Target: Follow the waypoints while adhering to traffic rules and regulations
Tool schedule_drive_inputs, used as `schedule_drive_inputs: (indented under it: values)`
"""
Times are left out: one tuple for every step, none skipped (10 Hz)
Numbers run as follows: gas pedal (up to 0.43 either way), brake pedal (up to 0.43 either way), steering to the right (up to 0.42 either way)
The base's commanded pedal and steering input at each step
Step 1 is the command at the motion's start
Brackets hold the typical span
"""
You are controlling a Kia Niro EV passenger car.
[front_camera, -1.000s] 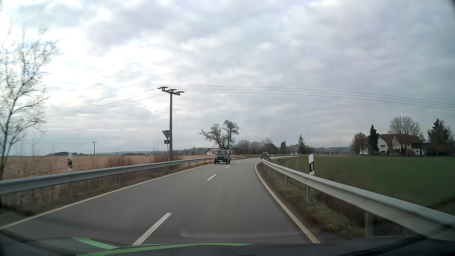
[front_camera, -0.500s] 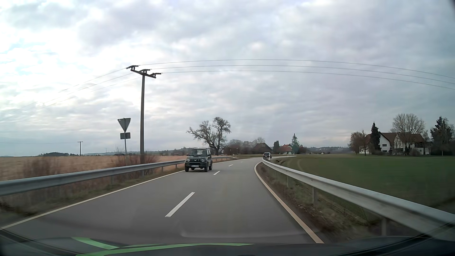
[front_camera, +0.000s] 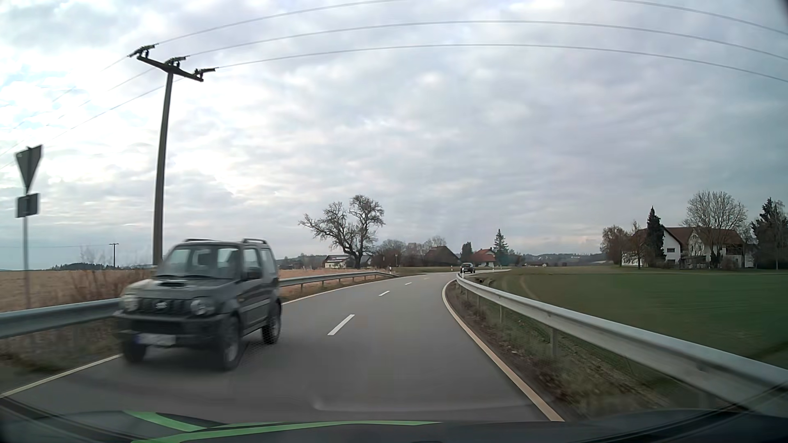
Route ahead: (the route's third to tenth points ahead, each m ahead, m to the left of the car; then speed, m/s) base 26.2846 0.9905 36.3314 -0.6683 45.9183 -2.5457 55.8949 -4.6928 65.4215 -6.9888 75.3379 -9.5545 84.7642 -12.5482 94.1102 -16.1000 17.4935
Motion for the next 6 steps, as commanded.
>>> schedule_drive_inputs:
  values:
    - [0.228,0.000,0.019]
    - [0.228,0.000,0.019]
    - [0.228,0.000,0.019]
    - [0.228,0.000,0.018]
    - [0.228,0.000,0.018]
    - [0.228,0.000,0.018]
